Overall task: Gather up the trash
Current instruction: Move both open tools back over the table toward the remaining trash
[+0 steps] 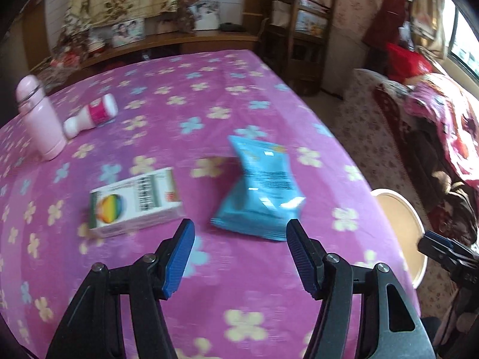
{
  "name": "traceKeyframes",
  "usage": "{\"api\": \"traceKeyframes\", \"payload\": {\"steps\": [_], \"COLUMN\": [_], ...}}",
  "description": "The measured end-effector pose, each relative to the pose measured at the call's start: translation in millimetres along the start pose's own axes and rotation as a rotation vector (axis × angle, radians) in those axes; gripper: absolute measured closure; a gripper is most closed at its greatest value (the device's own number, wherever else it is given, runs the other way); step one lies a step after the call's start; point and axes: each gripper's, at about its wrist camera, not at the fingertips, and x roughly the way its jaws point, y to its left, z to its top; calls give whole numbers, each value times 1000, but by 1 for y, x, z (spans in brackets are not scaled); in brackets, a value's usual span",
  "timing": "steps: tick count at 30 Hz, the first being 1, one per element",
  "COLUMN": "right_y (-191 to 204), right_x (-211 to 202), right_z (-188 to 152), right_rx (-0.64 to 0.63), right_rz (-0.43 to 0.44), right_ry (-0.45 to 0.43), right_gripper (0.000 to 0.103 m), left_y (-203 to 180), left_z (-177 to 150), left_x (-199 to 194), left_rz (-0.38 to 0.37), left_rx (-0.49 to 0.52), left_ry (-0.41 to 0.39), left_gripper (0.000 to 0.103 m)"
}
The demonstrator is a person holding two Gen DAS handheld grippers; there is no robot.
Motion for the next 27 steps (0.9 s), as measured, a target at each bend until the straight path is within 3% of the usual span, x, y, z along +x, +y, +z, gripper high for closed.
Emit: {"api": "traceKeyframes", "payload": {"steps": [18, 22, 27], "right_y": [49, 55, 62], "right_x": [30, 35, 41], "right_z": [0, -1, 0], "right_rx": [-72, -79, -88], "right_rz": [40, 51, 60], "right_ry": [60, 73, 87], "right_gripper": [33, 33, 33], "left_y": [144, 170, 169], "left_z": [42, 49, 35], "left_x": [38, 57, 63], "left_rz": [272, 331, 303], "left_rx": [-135, -171, -136], "left_ry": [14, 50, 85], "left_gripper": [39, 39, 39]}}
